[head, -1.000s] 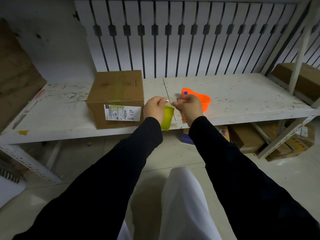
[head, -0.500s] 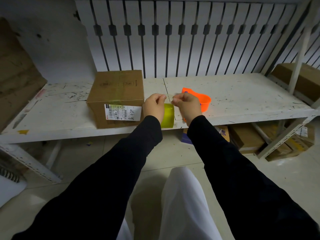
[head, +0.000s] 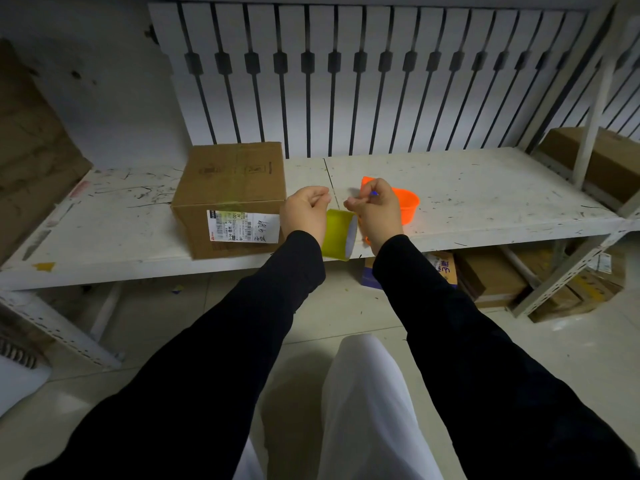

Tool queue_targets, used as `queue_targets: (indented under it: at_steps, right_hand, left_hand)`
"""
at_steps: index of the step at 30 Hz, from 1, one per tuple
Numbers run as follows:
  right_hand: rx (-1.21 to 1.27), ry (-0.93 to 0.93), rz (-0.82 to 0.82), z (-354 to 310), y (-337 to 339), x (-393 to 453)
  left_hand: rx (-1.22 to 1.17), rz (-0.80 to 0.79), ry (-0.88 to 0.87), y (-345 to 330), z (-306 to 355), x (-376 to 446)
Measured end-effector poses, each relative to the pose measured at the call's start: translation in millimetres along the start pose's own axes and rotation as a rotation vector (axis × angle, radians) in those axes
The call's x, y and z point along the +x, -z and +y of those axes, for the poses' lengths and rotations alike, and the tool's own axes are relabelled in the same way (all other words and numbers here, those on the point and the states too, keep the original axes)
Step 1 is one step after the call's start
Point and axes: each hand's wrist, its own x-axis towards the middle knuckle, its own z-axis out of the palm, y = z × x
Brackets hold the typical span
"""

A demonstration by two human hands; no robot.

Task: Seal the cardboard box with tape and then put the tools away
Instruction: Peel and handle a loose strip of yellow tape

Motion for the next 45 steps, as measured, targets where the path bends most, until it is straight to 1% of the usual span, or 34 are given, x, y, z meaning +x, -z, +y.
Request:
queue_targets:
  at_steps: [3, 7, 10, 14, 19, 23, 26, 28, 39, 43, 45]
  right_hand:
    - [-0.006, 0.009, -0.003, 0, 0, -1]
    - [0.032, 0.021, -0.018, 0, 1, 1]
    - [0.005, 0.023, -0.039, -1, -2, -1]
    - [-0.028, 0.006, -0.017, 0, -5, -2]
    - [-0.077, 0.008, -0.006, -3, -6, -5]
    - [-0.111, -0.021, -0.008, -3, -3, -7]
    - [-0.142, -0.028, 0.008, -1, -2, -6]
    - [-0.174, -0.022, 0.013, -1, -1, -6]
    - [-0.437, 0.050, -0.011, -1, -7, -5]
    - [-0.506, 0.082, 0.003, -3, -8, -6]
    - [-0.515, 0.117, 0.014, -3, -8, -7]
  left_hand:
    - [0.000, 0.009, 0.006, 1, -1, 0]
    - [-0.077, 0.027, 0.002, 0, 1, 0]
    - [-0.114, 0.037, 0.000, 0, 4, 1]
    - [-0.125, 0.032, 0.001, 0, 4, 2]
    - [0.015, 0.036, -0.047, -2, -3, 4]
    - [0.114, -0.032, -0.050, 1, -4, 5]
    - [0.232, -0.090, -0.115, 3, -5, 4]
    - [0.280, -0.100, -0.136, 4, -6, 4]
    - [0.328, -0.083, -0.117, 6, -2, 1]
    - [0.379, -0.100, -0.150, 8, -2, 3]
    - [0.357, -0.125, -0.147, 7, -3, 5]
